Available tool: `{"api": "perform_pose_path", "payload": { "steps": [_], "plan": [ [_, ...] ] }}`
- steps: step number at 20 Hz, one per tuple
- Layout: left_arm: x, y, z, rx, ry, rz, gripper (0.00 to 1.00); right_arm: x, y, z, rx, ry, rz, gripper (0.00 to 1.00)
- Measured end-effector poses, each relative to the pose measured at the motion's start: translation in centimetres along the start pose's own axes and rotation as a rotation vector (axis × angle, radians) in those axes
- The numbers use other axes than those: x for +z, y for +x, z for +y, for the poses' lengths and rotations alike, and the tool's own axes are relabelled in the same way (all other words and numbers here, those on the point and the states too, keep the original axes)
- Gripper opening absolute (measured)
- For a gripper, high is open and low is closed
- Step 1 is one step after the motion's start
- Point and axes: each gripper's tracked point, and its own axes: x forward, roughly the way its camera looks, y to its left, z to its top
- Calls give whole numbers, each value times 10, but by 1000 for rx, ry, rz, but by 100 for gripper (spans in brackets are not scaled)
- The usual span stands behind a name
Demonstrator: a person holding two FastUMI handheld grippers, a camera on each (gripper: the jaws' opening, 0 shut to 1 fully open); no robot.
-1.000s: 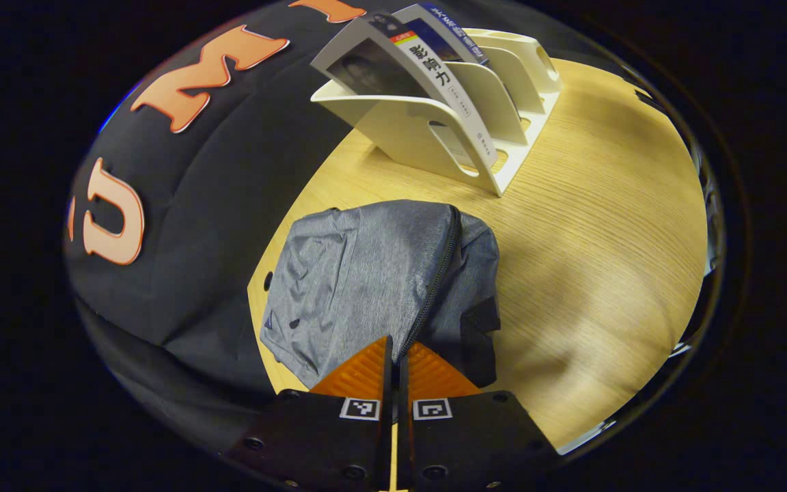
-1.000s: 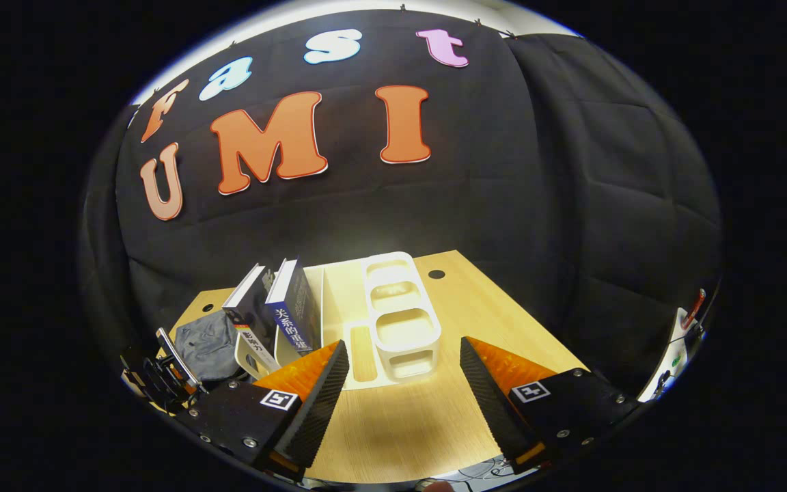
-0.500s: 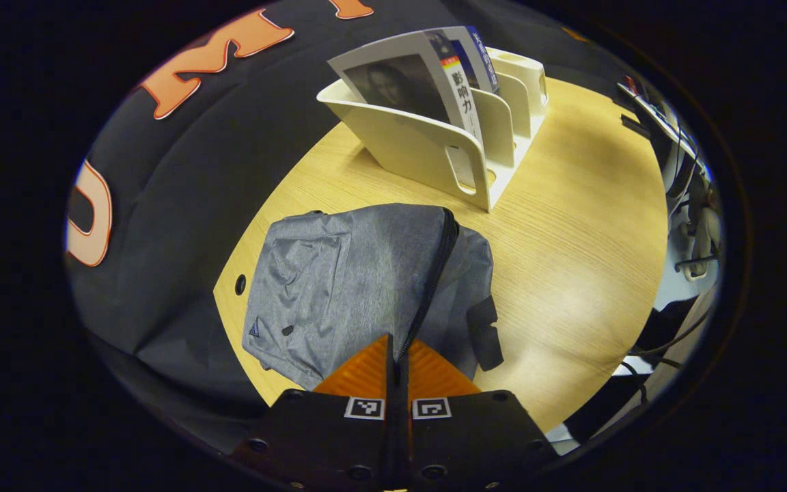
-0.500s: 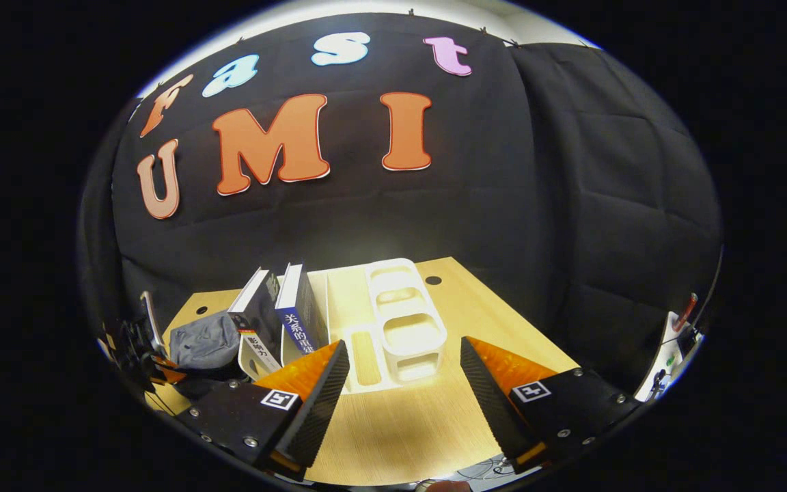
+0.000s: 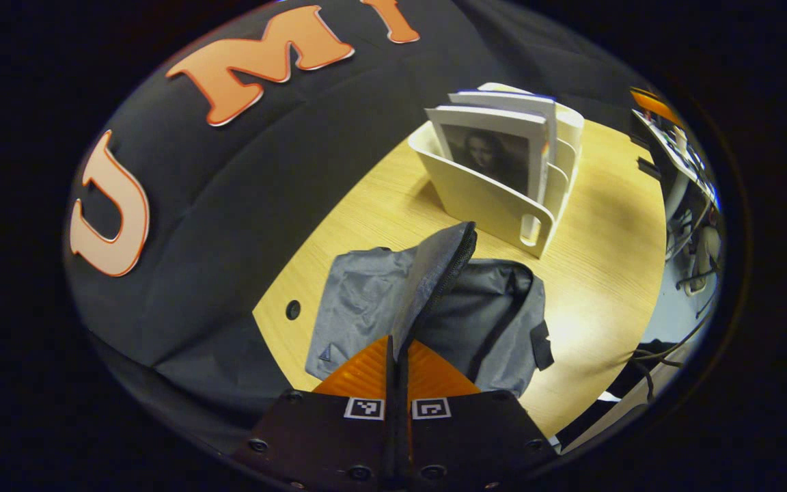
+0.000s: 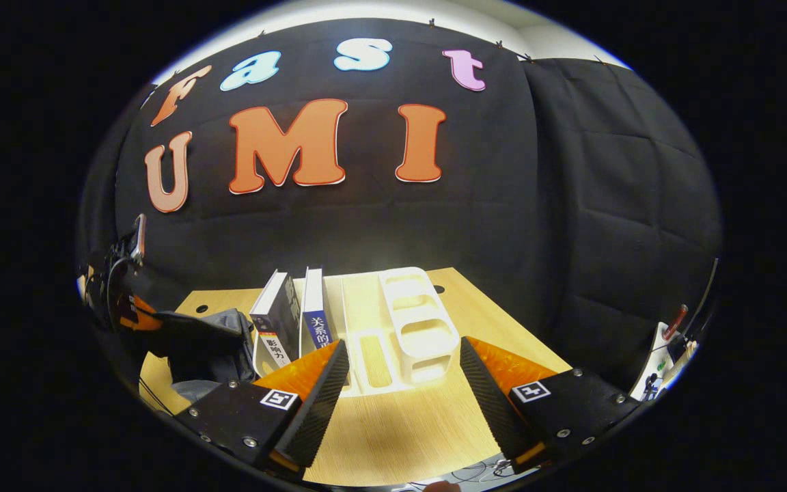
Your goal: Open the schoolbag, grab two books from the bookshelf and put them into the schoolbag.
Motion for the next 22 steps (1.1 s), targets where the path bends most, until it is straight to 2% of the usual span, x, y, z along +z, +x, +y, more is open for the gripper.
{"api": "perform_pose_path", "payload": {
  "steps": [4, 6, 9, 14, 16, 19, 20, 22],
  "plan": [
    [24, -7, 55, 82, -7, -25, 1, 9, -4, 9, 19, -12, -3, 98],
    [32, -10, 74, 99, -60, -40, 0, 13, -6, 12, 22, -23, 0, 98],
    [40, -8, 82, 83, -127, -64, 1, 25, -11, 21, 29, -34, -1, 98],
    [37, -2, 69, 30, -108, -68, 1, 66, -8, 70, 121, -64, 33, 98],
    [37, 1, 65, 20, -85, -71, 0, 78, 1, 95, 176, -75, 82, 98],
    [40, 3, 69, 24, -60, -78, 1, 99, 17, 148, 323, -7, 177, 98],
    [40, 4, 71, 25, -51, -86, 0, 105, 31, 164, 350, 13, 235, 97],
    [41, 6, 71, 16, -53, -90, 1, 103, 53, 175, 338, 7, 349, 98]
  ]
}}
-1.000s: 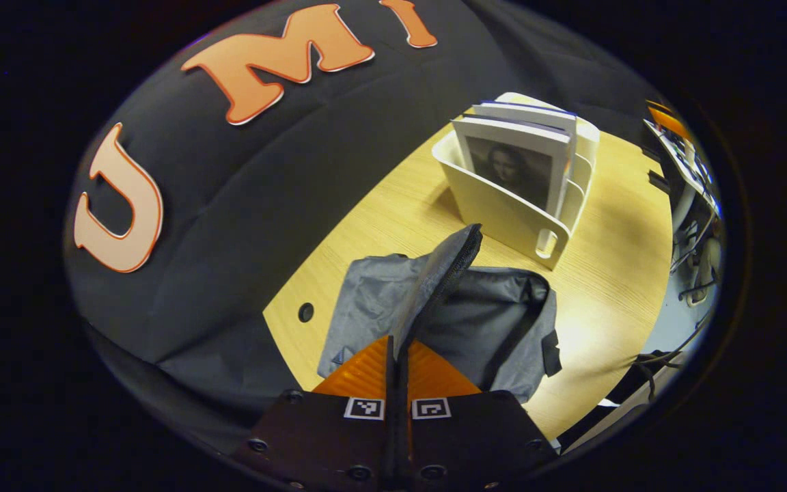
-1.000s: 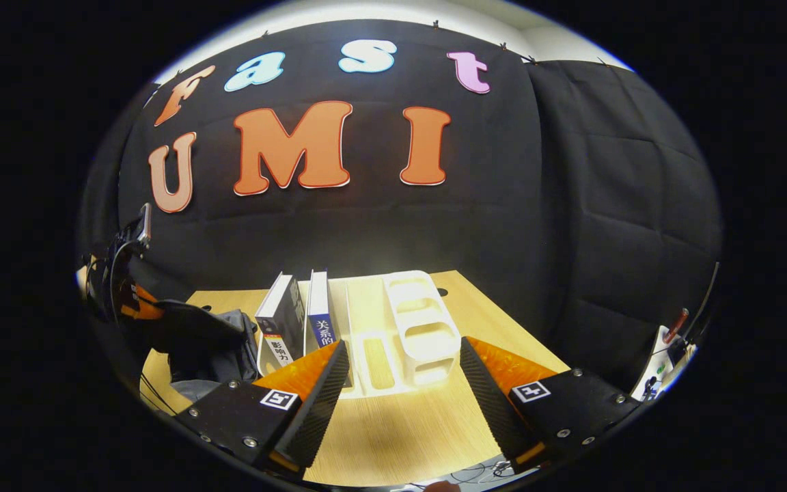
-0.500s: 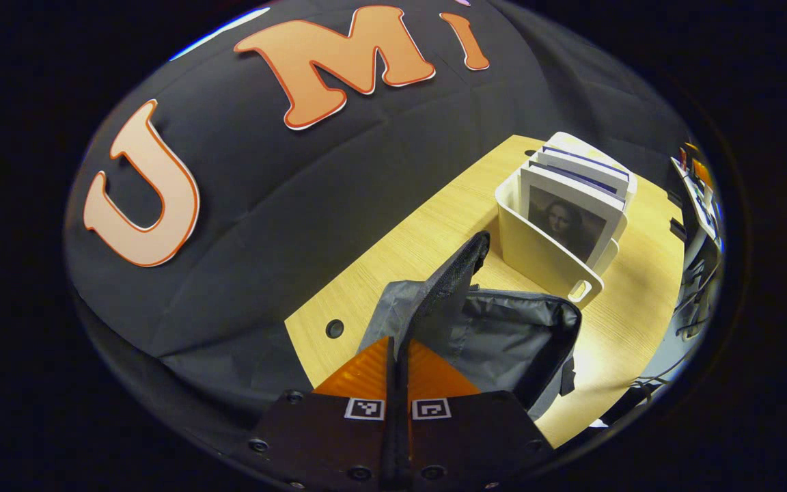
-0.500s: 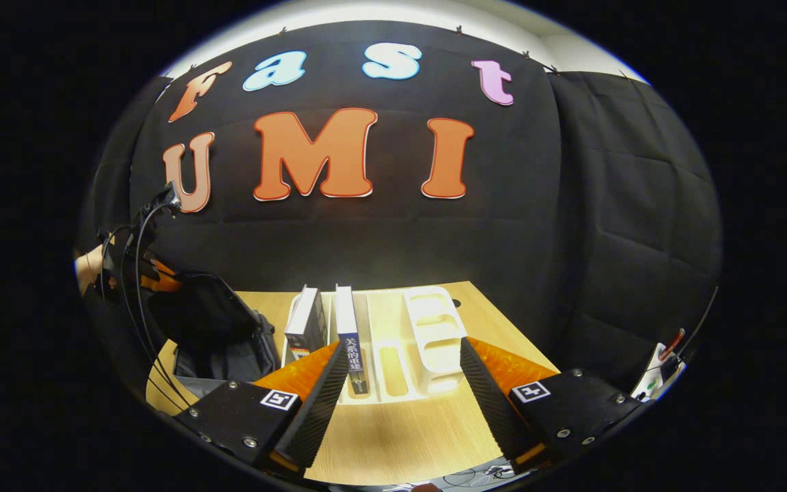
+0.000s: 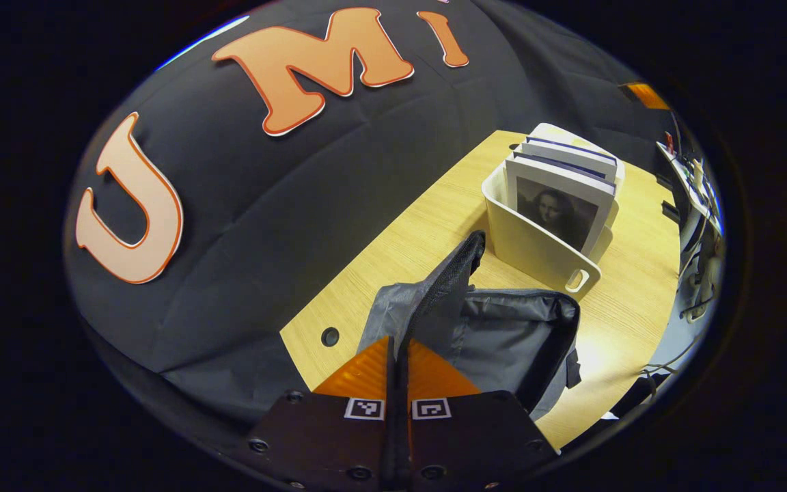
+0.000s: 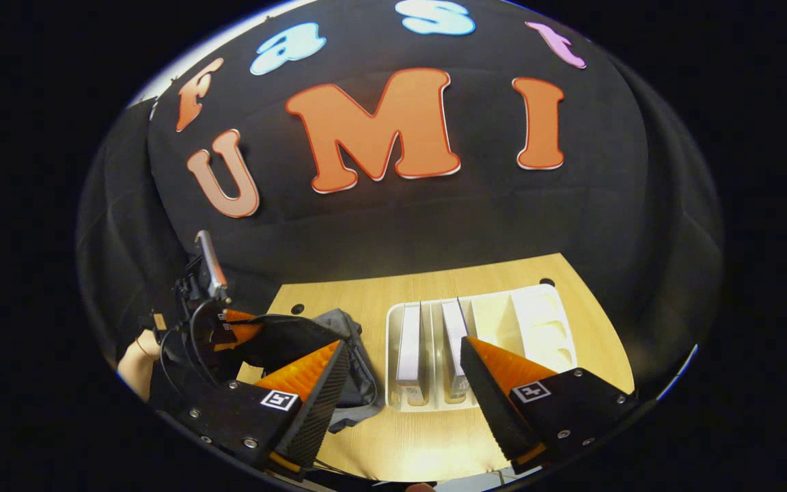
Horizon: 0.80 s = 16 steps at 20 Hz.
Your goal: Open the schoolbag, grab two books from the bookshelf and put them into the schoolbag.
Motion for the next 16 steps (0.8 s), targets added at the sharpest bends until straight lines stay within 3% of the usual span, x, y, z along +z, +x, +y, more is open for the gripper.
{"api": "perform_pose_path", "payload": {
  "steps": [6, 10, 16],
  "plan": [
    [2, 3, -3, -38, 0, -6, 1, -26, 86, 12, -39, 42, 353, 98],
    [4, 5, 4, -50, 2, -18, 0, -50, 135, 0, -145, -59, 492, 99],
    [-1, 10, 10, -59, -25, -12, 1, -73, 172, 1, -179, -70, 595, 99]
  ]
}}
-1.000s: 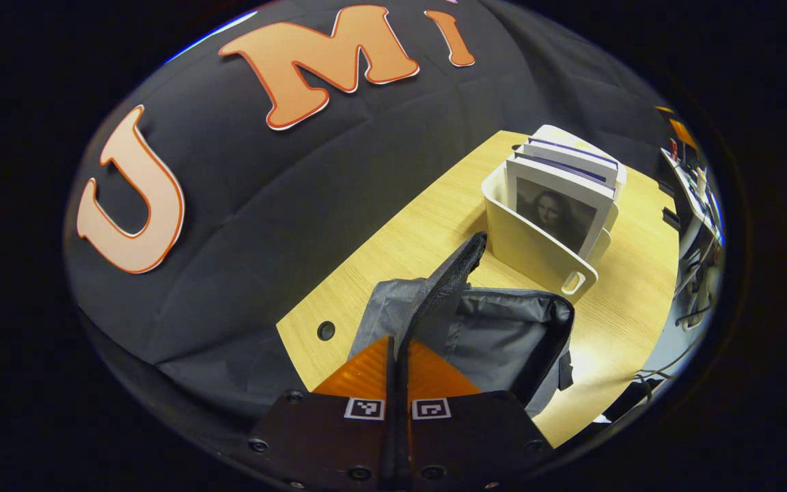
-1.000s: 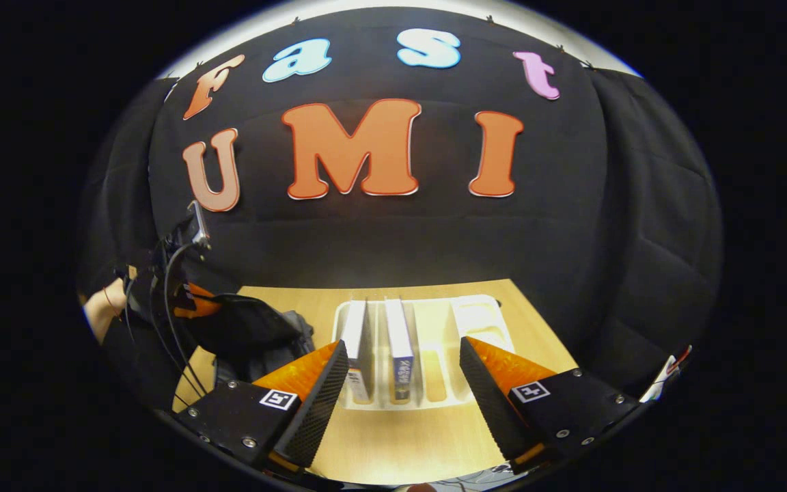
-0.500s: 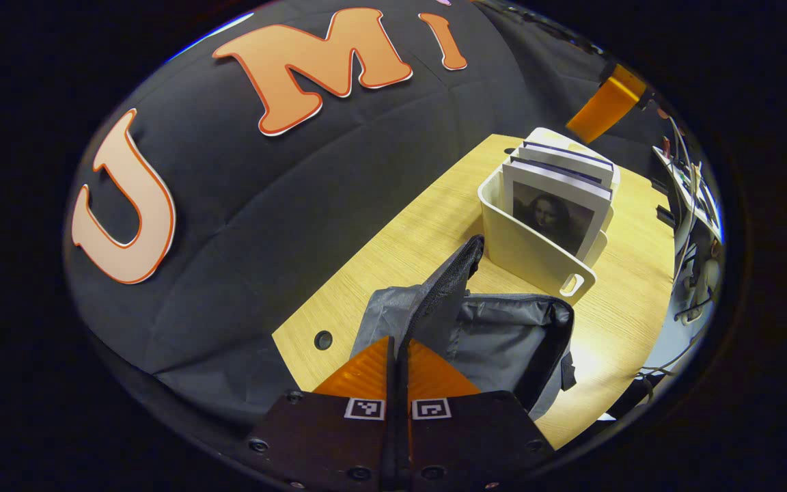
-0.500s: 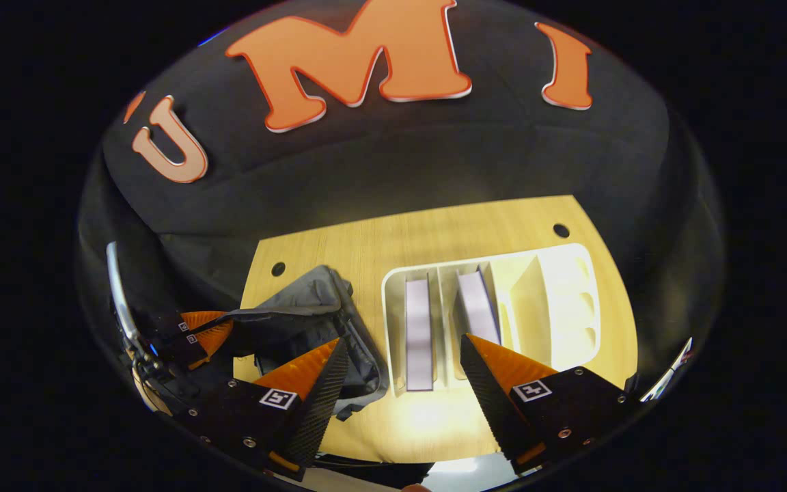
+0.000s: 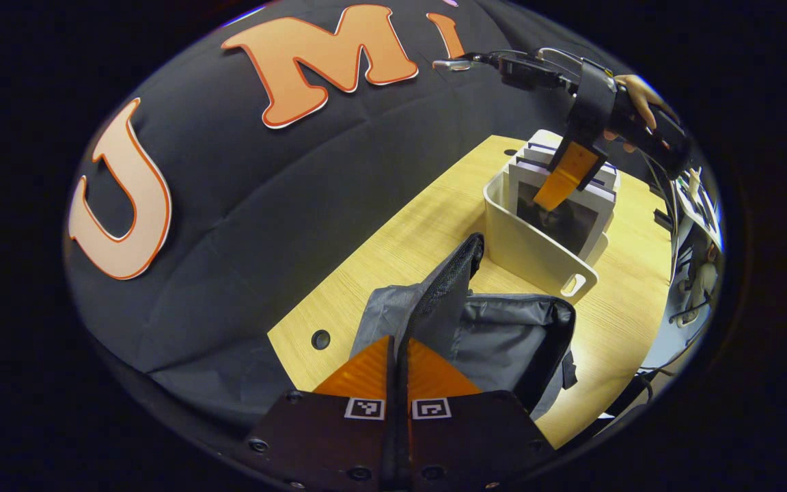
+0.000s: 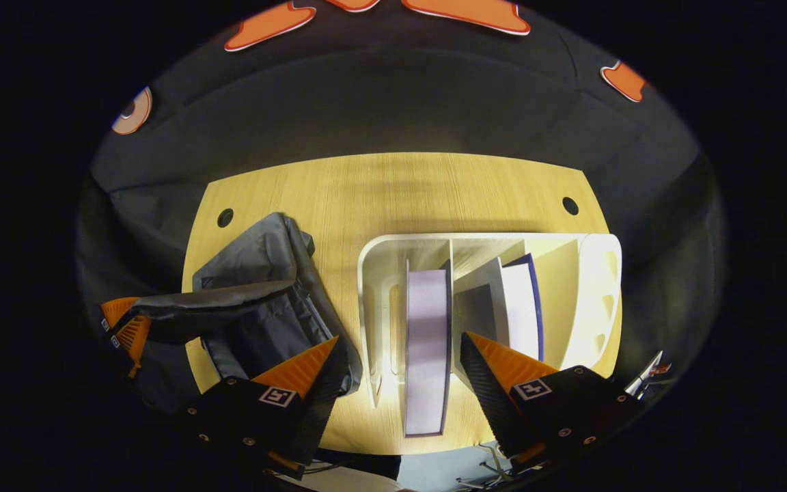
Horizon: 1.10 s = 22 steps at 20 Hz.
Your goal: Open the schoolbag, grab two books from the bookshelf and put them into the schoolbag.
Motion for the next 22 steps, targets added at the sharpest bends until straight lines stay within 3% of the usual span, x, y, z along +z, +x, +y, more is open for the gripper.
{"api": "perform_pose_path", "payload": {
  "steps": [2, 3, 4, 6, 7, 11, 14, 17, 20, 22],
  "plan": [
    [0, 2, 0, 0, 1, -1, 0, 0, 11, -3, -18, 6, 19, 93],
    [-1, 1, 1, -1, -1, 0, 1, 0, 16, -8, -35, 11, 24, 77],
    [0, 2, -1, -3, -3, 0, 0, 0, 20, -11, -44, 20, 27, 81],
    [-1, 1, -1, -6, -3, 5, 0, -3, 26, -16, -56, 49, 35, 64],
    [-1, 1, -2, -5, -3, 7, 0, -2, 22, -12, -30, 88, 35, 40],
    [-1, -1, -3, -5, -1, 12, 0, -4, 11, -17, -44, 109, 22, 35],
    [-3, -1, -4, -5, -15, 6, 0, 0, -29, -22, -59, 90, -19, 34],
    [-5, -1, -7, -10, -20, 3, 0, 6, -71, -12, -12, 101, -73, 34],
    [-6, -1, -9, -8, -17, 1, 0, 8, -132, -21, -67, 44, -157, 33],
    [-8, -1, -10, -11, -15, 6, 0, 5, -164, -20, -46, 59, -206, 33]
  ]
}}
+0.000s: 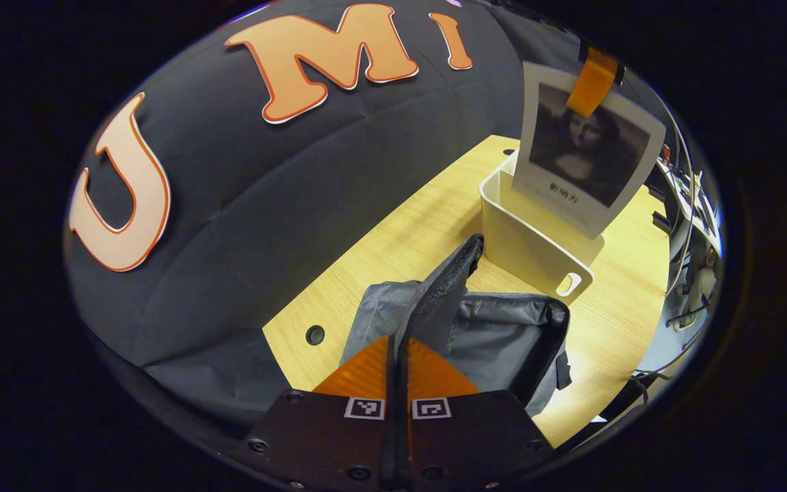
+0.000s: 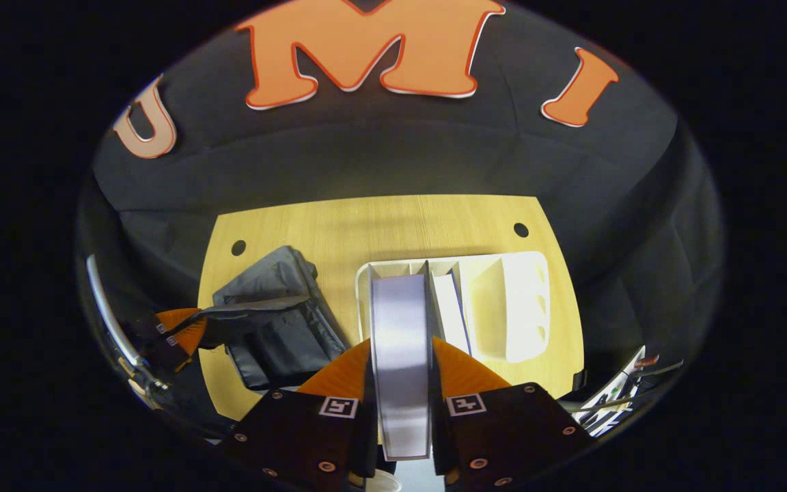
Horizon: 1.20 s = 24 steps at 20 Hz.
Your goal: Open the schoolbag, grab two books from the bookshelf and put them into the schoolbag.
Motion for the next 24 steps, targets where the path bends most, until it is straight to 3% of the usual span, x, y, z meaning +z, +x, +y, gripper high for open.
{"api": "perform_pose_path", "payload": {
  "steps": [5, 10, 15, 21, 24],
  "plan": [
    [4, -5, -1, 8, 27, 3, 1, -22, -76, -11, 134, 155, -163, 33],
    [9, -8, 4, 38, 46, -4, 1, -77, -92, -9, 322, 391, -275, 32],
    [9, -14, 2, 45, 49, -2, 1, -141, -44, 20, 580, 726, -236, 31],
    [16, -22, 3, 73, 55, -23, 0, -175, 53, 62, 676, 1043, -185, 31],
    [15, -24, 3, 76, 58, -23, 0, -171, 98, 100, 705, 1090, -138, 31]
  ]
}}
